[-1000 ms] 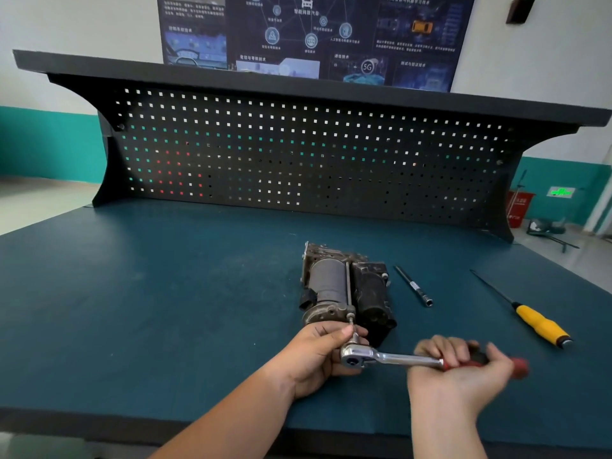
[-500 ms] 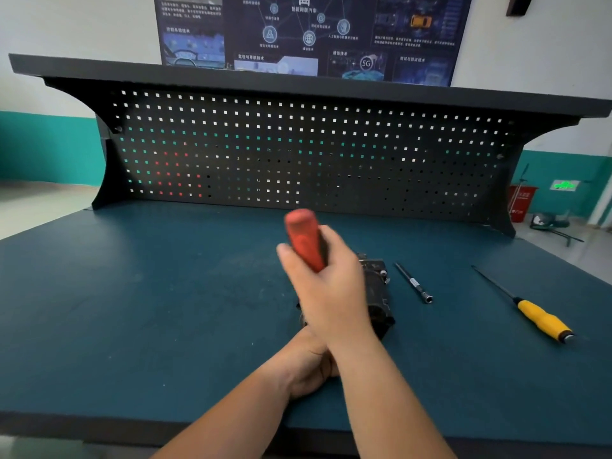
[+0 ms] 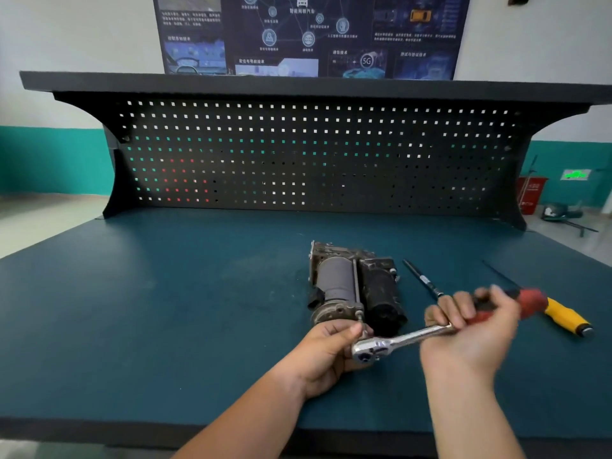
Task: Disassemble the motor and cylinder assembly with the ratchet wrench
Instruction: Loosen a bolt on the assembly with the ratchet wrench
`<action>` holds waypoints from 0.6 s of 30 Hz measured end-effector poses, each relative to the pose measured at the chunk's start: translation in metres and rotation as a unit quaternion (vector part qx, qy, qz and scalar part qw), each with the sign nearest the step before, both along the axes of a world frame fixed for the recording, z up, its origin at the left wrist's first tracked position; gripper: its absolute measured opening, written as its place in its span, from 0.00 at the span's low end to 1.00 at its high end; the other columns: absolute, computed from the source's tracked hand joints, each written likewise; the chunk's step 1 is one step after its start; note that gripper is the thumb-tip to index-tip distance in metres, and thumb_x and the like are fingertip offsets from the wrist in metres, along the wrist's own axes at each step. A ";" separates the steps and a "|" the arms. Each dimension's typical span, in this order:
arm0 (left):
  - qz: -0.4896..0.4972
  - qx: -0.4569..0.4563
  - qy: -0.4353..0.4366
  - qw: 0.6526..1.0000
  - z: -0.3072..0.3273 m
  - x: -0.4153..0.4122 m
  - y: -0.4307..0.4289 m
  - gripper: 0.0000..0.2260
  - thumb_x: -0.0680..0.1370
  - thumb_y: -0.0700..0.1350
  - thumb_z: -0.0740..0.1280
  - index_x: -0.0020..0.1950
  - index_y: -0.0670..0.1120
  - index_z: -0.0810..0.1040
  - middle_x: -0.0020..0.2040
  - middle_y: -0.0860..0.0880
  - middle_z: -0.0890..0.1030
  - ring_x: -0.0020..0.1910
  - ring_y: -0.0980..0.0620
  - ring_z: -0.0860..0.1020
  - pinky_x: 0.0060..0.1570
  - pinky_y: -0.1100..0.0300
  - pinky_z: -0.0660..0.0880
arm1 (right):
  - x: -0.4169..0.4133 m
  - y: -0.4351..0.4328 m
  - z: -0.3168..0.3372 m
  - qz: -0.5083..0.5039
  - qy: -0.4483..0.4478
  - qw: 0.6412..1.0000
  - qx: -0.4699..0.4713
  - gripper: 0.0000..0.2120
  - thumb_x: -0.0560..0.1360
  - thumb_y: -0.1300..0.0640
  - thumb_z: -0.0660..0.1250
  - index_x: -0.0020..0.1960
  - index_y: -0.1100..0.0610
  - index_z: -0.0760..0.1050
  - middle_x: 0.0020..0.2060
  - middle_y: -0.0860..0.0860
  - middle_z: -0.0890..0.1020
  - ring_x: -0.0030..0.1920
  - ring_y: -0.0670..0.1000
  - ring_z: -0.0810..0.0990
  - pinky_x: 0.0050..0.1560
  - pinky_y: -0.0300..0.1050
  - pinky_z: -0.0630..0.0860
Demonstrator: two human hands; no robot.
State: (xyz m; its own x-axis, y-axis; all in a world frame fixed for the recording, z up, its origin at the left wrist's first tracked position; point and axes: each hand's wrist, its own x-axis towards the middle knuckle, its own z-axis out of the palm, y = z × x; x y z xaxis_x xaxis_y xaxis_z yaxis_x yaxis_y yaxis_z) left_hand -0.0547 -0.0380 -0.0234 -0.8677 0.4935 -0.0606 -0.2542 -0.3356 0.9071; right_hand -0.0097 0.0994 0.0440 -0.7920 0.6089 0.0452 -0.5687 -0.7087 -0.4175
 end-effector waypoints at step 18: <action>-0.009 0.007 -0.009 1.000 -0.004 -0.003 0.000 0.08 0.74 0.43 0.66 0.40 0.42 0.83 0.38 0.45 0.83 0.36 0.51 0.82 0.42 0.56 0.81 | -0.017 -0.053 0.037 -0.027 0.026 0.920 0.391 0.11 0.74 0.60 0.68 0.35 0.49 0.72 0.21 0.43 0.70 0.23 0.41 0.66 0.24 0.34 0.64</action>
State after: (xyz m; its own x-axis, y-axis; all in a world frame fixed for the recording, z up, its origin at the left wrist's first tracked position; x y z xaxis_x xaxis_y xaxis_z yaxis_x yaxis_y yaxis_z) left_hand -0.0576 -0.0378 -0.0273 -0.8577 0.5096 -0.0682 -0.2757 -0.3438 0.8977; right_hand -0.0267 0.0464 0.0807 -0.7462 0.4121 0.5228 -0.6276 -0.1738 -0.7589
